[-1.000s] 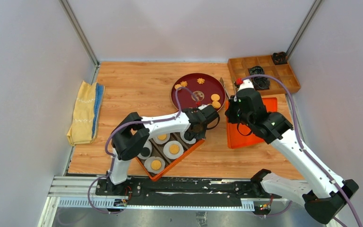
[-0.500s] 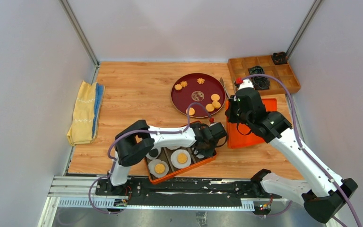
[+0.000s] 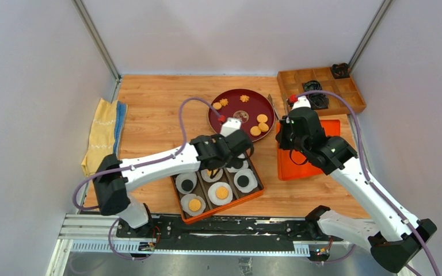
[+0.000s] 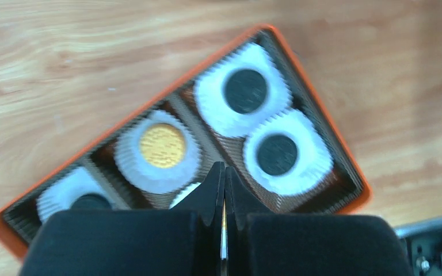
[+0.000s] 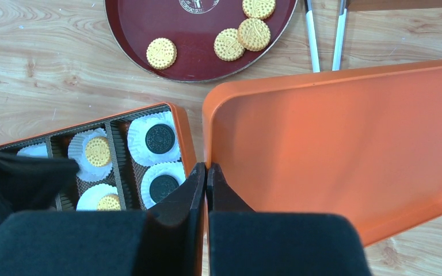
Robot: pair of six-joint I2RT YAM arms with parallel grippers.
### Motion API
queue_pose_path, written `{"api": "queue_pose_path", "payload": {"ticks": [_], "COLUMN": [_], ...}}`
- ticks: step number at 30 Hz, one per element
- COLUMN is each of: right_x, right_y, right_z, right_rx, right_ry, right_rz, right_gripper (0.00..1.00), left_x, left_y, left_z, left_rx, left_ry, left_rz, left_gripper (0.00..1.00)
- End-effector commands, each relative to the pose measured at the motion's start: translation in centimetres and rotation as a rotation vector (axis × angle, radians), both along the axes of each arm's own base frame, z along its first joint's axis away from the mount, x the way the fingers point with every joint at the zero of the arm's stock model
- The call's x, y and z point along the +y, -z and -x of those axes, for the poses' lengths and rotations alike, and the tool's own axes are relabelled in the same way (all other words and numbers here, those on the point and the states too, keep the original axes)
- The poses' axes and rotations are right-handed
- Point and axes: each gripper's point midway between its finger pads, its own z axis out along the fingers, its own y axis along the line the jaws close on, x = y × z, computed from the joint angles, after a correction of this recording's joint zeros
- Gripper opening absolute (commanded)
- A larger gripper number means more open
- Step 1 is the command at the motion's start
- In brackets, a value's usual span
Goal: Pack the cookies
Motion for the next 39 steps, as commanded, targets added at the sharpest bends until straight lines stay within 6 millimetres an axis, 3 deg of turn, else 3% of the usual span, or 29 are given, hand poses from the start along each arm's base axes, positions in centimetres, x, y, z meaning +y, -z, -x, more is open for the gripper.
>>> {"api": "queue_pose_path", "payload": {"ticks": [1, 4, 8, 14, 22, 27, 35, 39], "right_x": [-0.5, -0.4, 0.0, 0.0, -0.6, -0.9, -0.9, -0.9], "right_y": [-1.6, -1.4, -1.1, -0.2, -0.1, -0.2, 0.5, 0.7], "right_z": [-0.8, -1.0, -1.2, -1.1, -0.8, -0.8, -1.2, -1.5], "right_rx": [-0.054, -0.054, -0.049, -0.034, -0.04, -0.046, -0.026, -0.021], "right_ry": [0.014, 0.009, 0.001, 0.0, 0.011, 0.029, 0.043, 0.046], "right_rz": [0.004, 0.009, 0.006, 0.011, 0.01, 0.006, 0.016, 0.021], "right_gripper": [0.0, 0.0, 0.0, 0.0, 0.0, 0.0, 0.0, 0.0], "left_x": [7.0, 9.5, 11.2, 12.3, 15.3, 14.5, 11.0, 10.5], "left_y": [2.5, 4.5, 6.8, 7.8, 10.1, 9.8, 7.8, 7.0], "left_z": [-1.8, -1.7, -1.5, -2.6, -4.8, -8.0, -12.8, -15.0], "left_rx": [0.005, 0.032, 0.08, 0.085, 0.122, 0.094, 0.024, -0.012], "left_ry": [-0.23, -0.294, -0.338, -0.387, -0.463, -0.455, -0.383, -0.37], "left_rz": [-0.121, -0.181, -0.242, -0.283, -0.386, -0.385, -0.351, -0.372], "left_gripper": [0.0, 0.0, 0.0, 0.0, 0.0, 0.0, 0.0, 0.0]}}
